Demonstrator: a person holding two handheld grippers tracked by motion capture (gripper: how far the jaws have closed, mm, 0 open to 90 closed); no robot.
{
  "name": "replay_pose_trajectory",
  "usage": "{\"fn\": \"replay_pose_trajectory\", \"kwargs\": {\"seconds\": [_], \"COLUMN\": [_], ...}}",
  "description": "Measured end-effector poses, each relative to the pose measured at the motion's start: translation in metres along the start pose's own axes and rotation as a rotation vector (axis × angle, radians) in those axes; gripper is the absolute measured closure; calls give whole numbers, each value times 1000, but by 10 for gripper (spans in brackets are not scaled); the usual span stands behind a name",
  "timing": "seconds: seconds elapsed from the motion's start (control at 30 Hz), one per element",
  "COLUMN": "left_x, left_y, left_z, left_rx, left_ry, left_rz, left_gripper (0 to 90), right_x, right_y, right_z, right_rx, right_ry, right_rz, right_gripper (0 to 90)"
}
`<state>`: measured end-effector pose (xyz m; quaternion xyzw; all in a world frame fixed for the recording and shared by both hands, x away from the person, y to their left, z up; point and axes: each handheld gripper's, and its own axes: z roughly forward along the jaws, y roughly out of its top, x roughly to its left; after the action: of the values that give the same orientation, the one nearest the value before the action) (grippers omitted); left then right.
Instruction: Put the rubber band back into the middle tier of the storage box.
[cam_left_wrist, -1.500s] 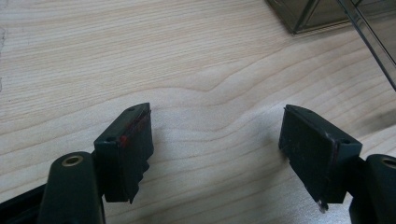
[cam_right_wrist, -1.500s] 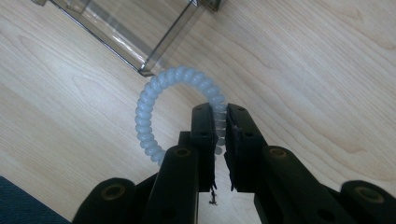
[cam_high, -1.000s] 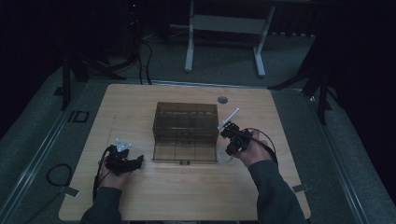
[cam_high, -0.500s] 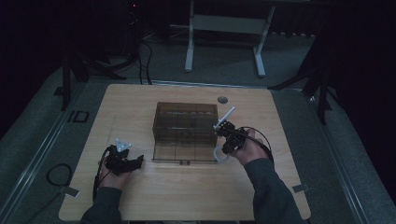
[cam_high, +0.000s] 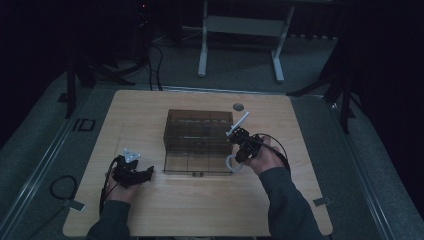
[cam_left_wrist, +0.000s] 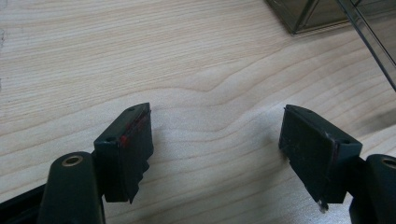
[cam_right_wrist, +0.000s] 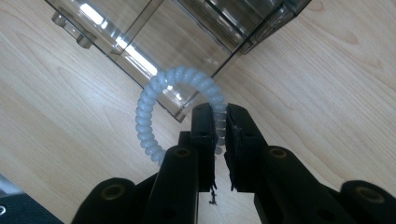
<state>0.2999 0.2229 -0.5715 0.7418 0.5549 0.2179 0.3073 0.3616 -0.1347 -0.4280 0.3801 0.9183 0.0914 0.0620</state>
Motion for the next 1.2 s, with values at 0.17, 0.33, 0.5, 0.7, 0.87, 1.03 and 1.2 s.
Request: {"fn": "replay_pose_trajectory", "kwargs": {"seconds": [0.17,0.33,0.5,0.7,0.87,1.03,1.2], "left_x": [0,0,0,0,0,0,0], "left_y": [0,0,0,0,0,0,0], "left_z": [0,0,0,0,0,0,0], "left_rx": [0,0,0,1,1,0,1], "left_ry": [0,0,0,-1,-1,-1,0], "left_rz": [0,0,0,0,0,0,2], "left_gripper": [259,259,259,258,258,259,259], "right_x": [1,1,1,1,1,2,1], "right_y": [4,6,10,12,14,16,16], "right_z": [-2,-1,0,0,2,4,6], "right_rx": [-5,1,3,8,10,15,14], "right_ry": [-1,-1,-2,-6,-6,-10,-11], "right_rz": [-3,0,-4,-4,-5,-3,-2], "right_gripper": [822,822,823,822,823,822,823]}}
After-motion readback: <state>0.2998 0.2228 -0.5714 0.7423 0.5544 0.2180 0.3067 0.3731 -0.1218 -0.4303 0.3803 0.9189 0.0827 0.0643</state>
